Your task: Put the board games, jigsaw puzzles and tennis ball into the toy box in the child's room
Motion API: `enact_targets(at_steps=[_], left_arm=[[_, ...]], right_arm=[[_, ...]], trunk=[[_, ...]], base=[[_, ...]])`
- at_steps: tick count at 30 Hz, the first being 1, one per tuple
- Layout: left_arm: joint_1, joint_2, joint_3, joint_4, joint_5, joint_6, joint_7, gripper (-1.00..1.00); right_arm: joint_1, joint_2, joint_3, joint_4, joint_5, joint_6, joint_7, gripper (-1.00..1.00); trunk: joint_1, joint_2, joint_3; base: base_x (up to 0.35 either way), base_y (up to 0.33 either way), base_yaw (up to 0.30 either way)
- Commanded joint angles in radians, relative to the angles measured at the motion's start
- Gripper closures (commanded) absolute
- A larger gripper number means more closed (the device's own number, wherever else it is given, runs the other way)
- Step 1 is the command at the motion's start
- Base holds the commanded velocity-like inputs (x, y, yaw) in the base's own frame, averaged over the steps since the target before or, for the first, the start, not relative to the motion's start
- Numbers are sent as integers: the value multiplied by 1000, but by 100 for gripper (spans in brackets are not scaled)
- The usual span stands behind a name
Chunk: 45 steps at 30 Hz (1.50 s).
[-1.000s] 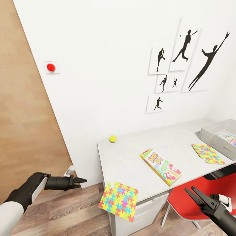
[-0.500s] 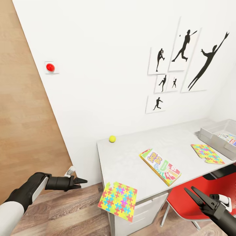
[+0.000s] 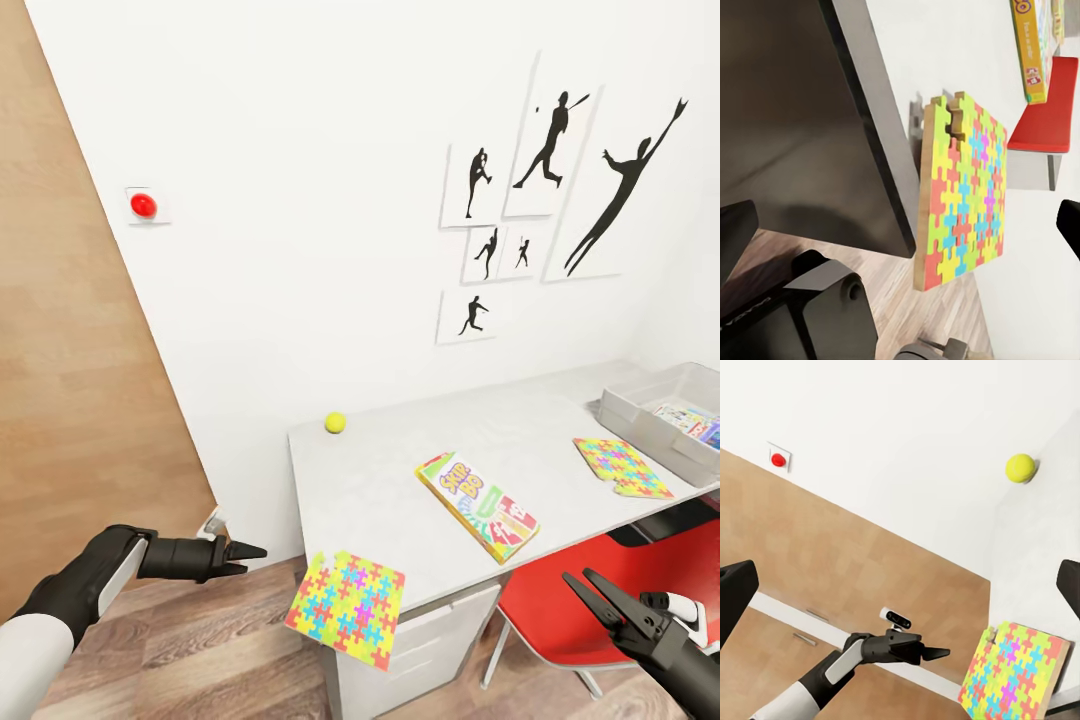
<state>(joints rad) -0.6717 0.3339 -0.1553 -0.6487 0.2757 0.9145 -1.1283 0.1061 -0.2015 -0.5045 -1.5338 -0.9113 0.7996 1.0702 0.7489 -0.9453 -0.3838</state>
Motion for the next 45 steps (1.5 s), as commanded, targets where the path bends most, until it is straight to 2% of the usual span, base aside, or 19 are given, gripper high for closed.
enact_targets(at_steps=[1, 8, 21, 45], left_arm=[[-1, 1, -4, 0, 5, 5, -1, -100], [-1, 1, -4, 0, 5, 5, -1, -100], [-2, 1, -4, 0, 5, 5, -1, -100], [-3, 0, -3, 0, 5, 7, -1, -100]], right_arm=[[0, 0, 0, -1, -5, 6, -1, -100], [0, -1, 0, 0, -5, 6, -1, -100], [-1, -1, 1, 0, -6, 6, -2, -100], [-2, 0, 1, 0, -6, 6, -2, -100]], trunk=[[0, -1, -1], [0, -1, -1], [0, -1, -1], [0, -1, -1]], base=[[-3, -10, 0], [-1, -26, 0], [0, -163, 0], [-40, -13, 0]])
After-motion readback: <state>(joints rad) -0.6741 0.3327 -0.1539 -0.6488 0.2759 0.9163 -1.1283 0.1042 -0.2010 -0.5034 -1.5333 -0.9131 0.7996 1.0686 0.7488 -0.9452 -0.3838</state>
